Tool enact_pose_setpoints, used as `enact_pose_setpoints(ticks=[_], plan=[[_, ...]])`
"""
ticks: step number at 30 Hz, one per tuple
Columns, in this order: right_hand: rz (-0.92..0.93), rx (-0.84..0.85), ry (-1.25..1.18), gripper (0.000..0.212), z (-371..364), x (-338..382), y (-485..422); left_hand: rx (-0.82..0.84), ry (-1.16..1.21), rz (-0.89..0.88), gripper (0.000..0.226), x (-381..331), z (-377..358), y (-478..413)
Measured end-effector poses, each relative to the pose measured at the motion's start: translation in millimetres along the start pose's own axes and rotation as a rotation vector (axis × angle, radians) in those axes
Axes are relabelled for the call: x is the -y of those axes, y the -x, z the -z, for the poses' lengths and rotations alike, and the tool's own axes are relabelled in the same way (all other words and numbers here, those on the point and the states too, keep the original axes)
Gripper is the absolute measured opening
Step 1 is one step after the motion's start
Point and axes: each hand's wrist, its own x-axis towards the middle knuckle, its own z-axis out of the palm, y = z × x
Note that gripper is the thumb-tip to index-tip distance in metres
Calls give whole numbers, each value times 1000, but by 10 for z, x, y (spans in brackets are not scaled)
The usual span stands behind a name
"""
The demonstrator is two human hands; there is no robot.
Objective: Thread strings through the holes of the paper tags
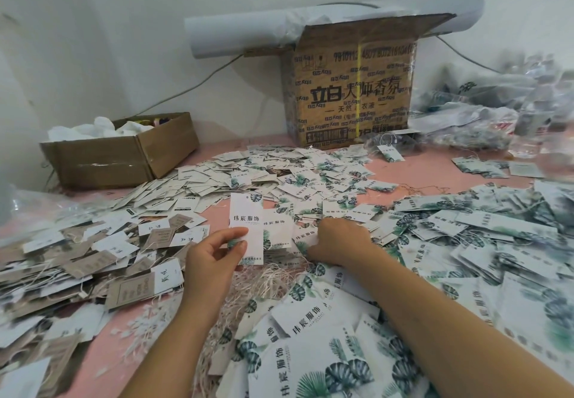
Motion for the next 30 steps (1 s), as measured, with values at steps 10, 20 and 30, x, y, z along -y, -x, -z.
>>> enact_pose_setpoints(ticks=[10, 20, 30], plan=[[-29, -77, 30, 43, -32, 59, 58, 51, -15, 17, 34, 51, -4, -12], [-18, -25, 14, 28, 59, 63, 96, 53, -30, 2, 37, 71, -8, -20], [-5, 23, 36, 31, 87, 10, 54, 62, -7, 22, 37, 95, 0, -29]])
